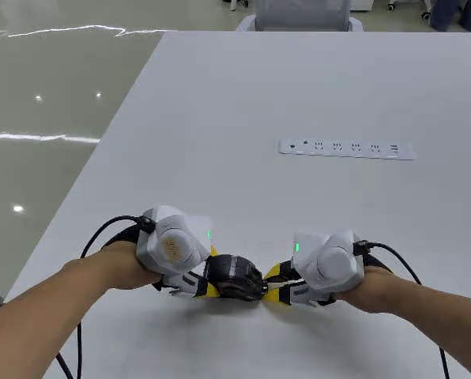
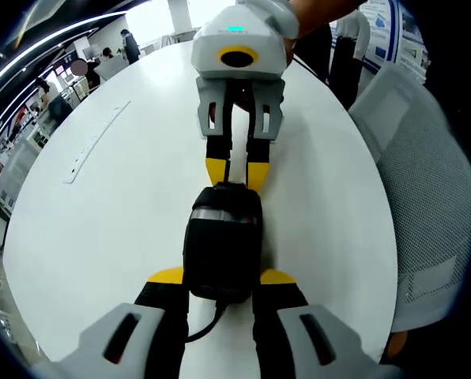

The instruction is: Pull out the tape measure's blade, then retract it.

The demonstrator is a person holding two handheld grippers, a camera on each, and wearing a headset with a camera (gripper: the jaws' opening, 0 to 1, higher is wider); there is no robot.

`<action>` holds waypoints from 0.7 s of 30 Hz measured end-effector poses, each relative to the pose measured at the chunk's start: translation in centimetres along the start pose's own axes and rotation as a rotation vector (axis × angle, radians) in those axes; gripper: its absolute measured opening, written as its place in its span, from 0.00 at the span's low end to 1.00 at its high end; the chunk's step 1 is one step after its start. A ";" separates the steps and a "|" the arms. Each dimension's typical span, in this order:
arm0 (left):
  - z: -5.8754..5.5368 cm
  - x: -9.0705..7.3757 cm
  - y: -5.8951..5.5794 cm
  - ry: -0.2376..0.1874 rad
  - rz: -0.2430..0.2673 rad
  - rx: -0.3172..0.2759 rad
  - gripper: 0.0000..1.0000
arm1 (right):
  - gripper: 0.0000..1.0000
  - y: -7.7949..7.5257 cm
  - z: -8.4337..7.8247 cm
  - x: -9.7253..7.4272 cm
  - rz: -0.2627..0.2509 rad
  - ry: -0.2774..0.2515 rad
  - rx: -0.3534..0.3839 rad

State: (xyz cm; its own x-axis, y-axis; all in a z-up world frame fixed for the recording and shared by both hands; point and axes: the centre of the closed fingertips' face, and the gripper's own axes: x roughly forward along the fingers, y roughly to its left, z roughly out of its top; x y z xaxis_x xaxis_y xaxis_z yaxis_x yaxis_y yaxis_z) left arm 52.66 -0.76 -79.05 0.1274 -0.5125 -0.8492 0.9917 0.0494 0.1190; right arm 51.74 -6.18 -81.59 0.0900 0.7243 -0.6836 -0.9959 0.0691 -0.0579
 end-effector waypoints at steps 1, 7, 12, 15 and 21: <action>0.0 0.0 0.0 0.000 0.000 0.001 0.26 | 0.11 0.0 0.0 0.0 0.001 0.001 0.000; -0.1 0.0 0.0 -0.003 -0.004 0.002 0.26 | 0.11 0.0 0.1 -0.1 0.004 0.000 0.005; -0.1 0.0 0.0 -0.003 -0.004 0.001 0.26 | 0.11 0.0 0.1 -0.2 0.004 0.002 0.004; -0.2 0.0 0.0 -0.006 -0.004 -0.005 0.26 | 0.11 -0.1 0.1 -0.2 0.002 0.004 0.000; -0.2 -0.1 0.0 -0.008 -0.006 -0.014 0.26 | 0.11 -0.1 0.3 -0.3 0.001 0.005 -0.003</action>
State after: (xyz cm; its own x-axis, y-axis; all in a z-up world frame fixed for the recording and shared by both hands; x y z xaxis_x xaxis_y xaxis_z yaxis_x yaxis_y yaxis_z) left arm 52.67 -0.53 -79.11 0.1217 -0.5199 -0.8455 0.9926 0.0587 0.1067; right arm 51.84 -6.22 -81.20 0.0891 0.7209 -0.6873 -0.9960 0.0667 -0.0591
